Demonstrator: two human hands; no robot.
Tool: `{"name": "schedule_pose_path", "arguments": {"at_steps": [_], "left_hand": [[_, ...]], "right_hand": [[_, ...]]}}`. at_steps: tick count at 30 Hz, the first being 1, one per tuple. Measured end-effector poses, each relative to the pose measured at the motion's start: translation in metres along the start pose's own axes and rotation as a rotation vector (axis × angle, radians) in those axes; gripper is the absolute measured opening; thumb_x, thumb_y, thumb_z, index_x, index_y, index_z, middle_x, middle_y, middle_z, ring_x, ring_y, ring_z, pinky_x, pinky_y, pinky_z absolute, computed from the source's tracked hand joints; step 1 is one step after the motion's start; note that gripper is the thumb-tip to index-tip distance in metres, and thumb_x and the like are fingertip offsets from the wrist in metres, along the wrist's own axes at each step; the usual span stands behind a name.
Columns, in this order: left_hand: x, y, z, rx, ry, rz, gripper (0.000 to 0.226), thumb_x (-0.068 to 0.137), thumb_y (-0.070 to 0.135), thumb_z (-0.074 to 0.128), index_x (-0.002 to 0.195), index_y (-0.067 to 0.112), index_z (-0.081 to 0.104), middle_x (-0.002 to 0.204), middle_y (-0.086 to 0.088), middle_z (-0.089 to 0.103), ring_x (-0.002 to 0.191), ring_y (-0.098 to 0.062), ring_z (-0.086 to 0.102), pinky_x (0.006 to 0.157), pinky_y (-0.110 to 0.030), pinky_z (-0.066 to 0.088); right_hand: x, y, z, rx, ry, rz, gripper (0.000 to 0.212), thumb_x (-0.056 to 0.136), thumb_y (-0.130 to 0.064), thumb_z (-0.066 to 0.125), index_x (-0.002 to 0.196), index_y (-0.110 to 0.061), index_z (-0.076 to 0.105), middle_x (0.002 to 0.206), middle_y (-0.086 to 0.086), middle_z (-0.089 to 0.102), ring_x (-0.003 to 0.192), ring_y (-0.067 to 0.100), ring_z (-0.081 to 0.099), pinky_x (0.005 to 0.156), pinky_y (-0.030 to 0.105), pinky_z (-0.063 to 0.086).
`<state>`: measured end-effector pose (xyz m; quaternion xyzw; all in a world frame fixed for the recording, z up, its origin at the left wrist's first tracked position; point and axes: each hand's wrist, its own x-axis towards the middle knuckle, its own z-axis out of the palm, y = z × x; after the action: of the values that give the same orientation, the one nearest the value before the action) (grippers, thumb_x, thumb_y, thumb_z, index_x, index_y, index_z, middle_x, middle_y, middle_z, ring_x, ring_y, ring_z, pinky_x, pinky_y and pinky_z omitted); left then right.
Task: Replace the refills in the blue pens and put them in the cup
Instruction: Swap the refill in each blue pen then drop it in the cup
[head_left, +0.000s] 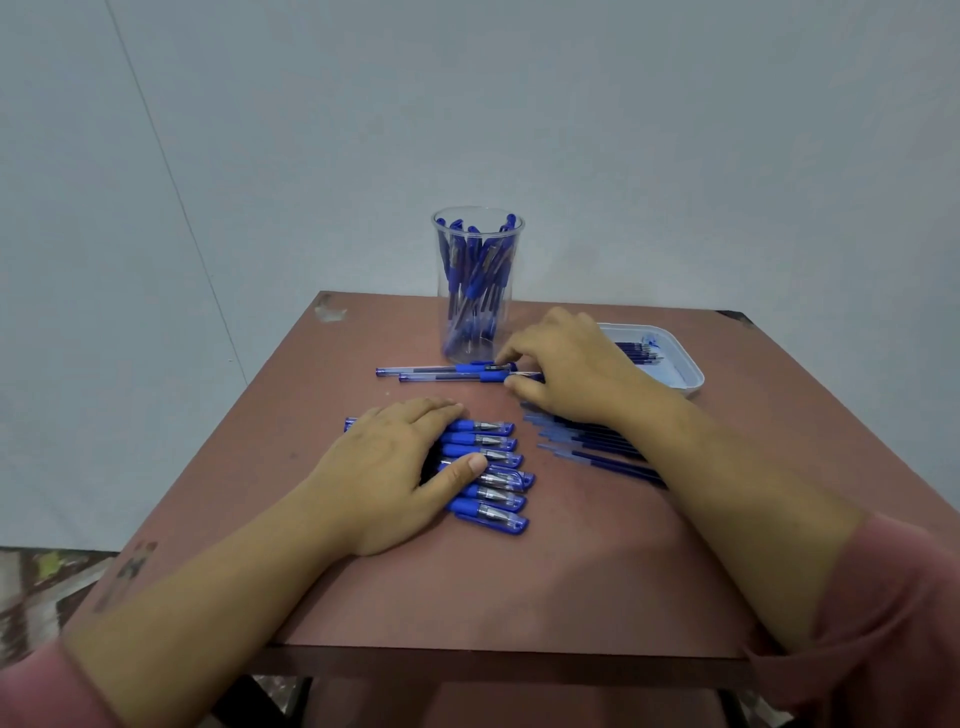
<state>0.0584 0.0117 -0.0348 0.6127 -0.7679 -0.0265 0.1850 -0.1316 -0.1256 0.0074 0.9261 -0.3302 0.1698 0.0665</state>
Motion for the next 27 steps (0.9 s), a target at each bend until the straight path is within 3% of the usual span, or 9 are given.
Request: {"name": "schedule_pose_path", "arguments": {"at_steps": [5, 13, 17, 20, 23, 27], "left_hand": [[0.0, 0.0, 0.0, -0.011, 0.016, 0.006, 0.082, 0.084, 0.075, 0.018, 0.146, 0.026, 0.041, 0.146, 0.015, 0.043, 0.132, -0.002, 0.038, 0.112, -0.026, 0.027], [0.0, 0.001, 0.0, -0.006, 0.015, 0.014, 0.079, 0.085, 0.074, 0.02, 0.144, 0.025, 0.043, 0.144, 0.014, 0.045, 0.131, -0.004, 0.04, 0.112, -0.031, 0.031], [0.0, 0.001, -0.004, 0.003, 0.224, 0.07, 0.063, 0.091, 0.061, 0.037, 0.135, 0.02, 0.055, 0.137, 0.004, 0.053, 0.127, -0.014, 0.047, 0.109, -0.033, 0.033], [0.01, 0.002, -0.017, 0.084, 0.406, 0.118, 0.052, 0.091, 0.049, 0.049, 0.13, 0.017, 0.059, 0.13, -0.003, 0.057, 0.121, -0.021, 0.051, 0.103, -0.039, 0.038], [0.025, 0.004, -0.035, 0.132, 0.369, 0.208, 0.048, 0.091, 0.048, 0.053, 0.129, 0.019, 0.059, 0.122, 0.0, 0.061, 0.112, -0.019, 0.057, 0.095, -0.037, 0.045], [0.043, 0.018, -0.042, -0.006, 0.171, 0.254, 0.043, 0.088, 0.046, 0.058, 0.126, 0.025, 0.056, 0.111, 0.009, 0.067, 0.094, -0.003, 0.062, 0.082, -0.023, 0.049]], "right_hand": [[0.007, -0.001, 0.002, -0.239, -0.073, -0.013, 0.022, 0.092, -0.036, 0.056, 0.112, -0.03, 0.061, 0.106, -0.003, 0.064, 0.108, 0.017, 0.047, 0.086, 0.034, 0.027], [0.014, 0.003, 0.007, -0.105, -0.106, 0.002, 0.018, 0.091, -0.034, 0.06, 0.109, -0.031, 0.058, 0.102, -0.008, 0.064, 0.106, 0.013, 0.045, 0.085, 0.033, 0.023], [0.007, -0.001, -0.004, 0.104, -0.022, 0.01, 0.016, 0.088, -0.029, 0.063, 0.104, -0.028, 0.062, 0.098, -0.011, 0.064, 0.099, 0.01, 0.049, 0.087, 0.027, 0.029], [-0.011, -0.007, -0.03, 0.369, 0.023, 0.068, 0.012, 0.087, -0.022, 0.066, 0.098, -0.026, 0.065, 0.089, -0.017, 0.063, 0.085, -0.003, 0.055, 0.076, 0.012, 0.038], [-0.033, -0.013, -0.049, 0.576, 0.063, 0.092, 0.012, 0.085, -0.02, 0.072, 0.09, -0.026, 0.064, 0.081, -0.016, 0.064, 0.071, -0.005, 0.058, 0.066, 0.008, 0.043], [-0.05, -0.013, -0.044, 0.729, 0.171, 0.126, 0.018, 0.078, -0.019, 0.079, 0.079, -0.029, 0.064, 0.081, -0.006, 0.07, 0.068, 0.014, 0.067, 0.067, 0.022, 0.055]]}}
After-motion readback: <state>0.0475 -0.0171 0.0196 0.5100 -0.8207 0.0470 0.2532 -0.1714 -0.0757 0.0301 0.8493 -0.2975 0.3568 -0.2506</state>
